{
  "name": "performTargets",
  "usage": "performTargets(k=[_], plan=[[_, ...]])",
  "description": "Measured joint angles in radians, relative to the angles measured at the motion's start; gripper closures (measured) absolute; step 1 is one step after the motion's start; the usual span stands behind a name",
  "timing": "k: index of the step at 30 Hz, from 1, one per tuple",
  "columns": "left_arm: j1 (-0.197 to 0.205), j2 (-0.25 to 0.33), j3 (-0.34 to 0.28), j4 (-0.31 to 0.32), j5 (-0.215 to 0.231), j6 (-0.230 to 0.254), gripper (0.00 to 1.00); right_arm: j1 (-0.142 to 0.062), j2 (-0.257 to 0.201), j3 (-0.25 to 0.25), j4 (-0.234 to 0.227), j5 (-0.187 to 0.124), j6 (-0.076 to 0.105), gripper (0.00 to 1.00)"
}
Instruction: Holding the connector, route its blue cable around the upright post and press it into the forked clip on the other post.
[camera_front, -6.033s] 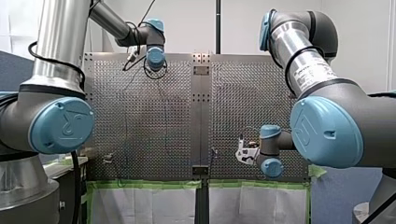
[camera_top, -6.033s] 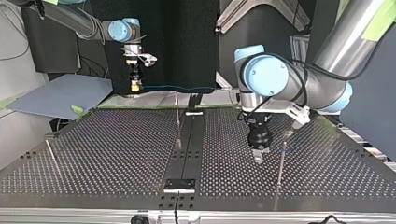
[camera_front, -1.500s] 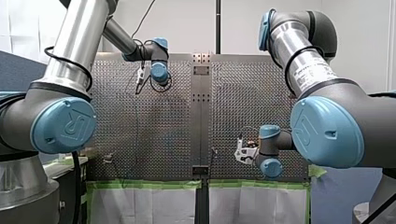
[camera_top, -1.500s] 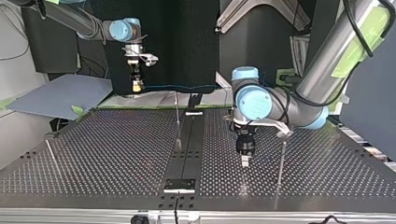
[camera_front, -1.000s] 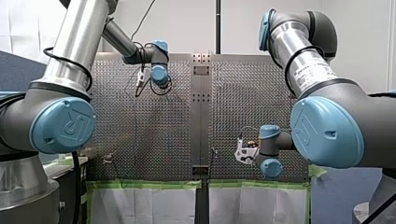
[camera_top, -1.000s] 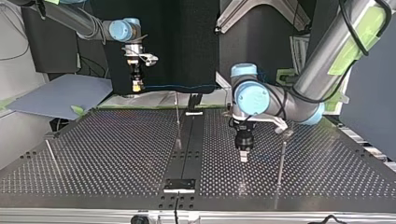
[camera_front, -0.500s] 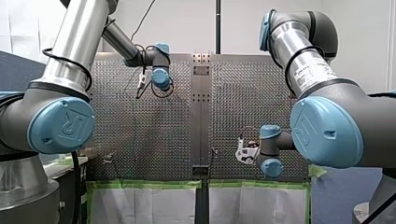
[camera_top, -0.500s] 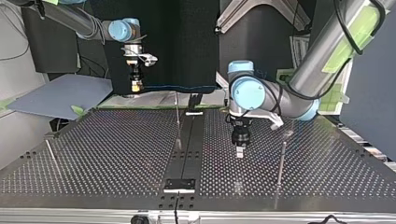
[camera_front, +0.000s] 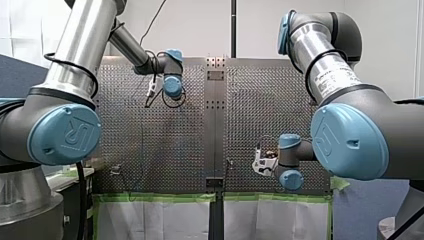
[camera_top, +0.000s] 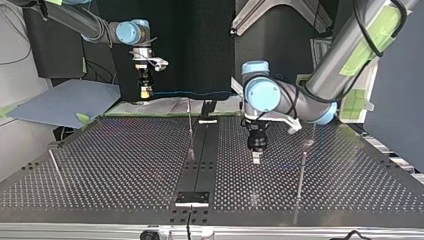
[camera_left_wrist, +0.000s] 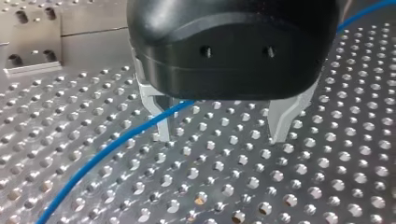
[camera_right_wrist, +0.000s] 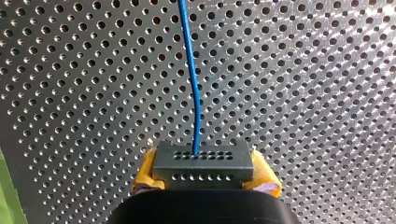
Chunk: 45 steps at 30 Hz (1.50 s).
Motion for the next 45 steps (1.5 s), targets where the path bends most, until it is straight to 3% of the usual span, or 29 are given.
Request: performTargets(k=[6,16,31,45], plan=[[-0.010,-0.010,-0.011,0.011,-0.006,0.024,0.01,0.000,0.000,0.000,0.000,-0.001,0.000,0.69],[-0.045,-0.087,-0.020,0.031,-0.039,0.082,0.01,0.000,0.000,0.000,0.002,-0.001,-0.002,0.69],[-0.076,-0.128,-0.047,0.068,-0.039,0.091,0.01,0.000,0.000,0.000,0.003,0.000,-0.003,0.69],[-0.083,-0.153,-0.048,0.067,0.060,-0.003,0.01,0.000,0.000,0.000,0.007,0.001,-0.005,0.69]])
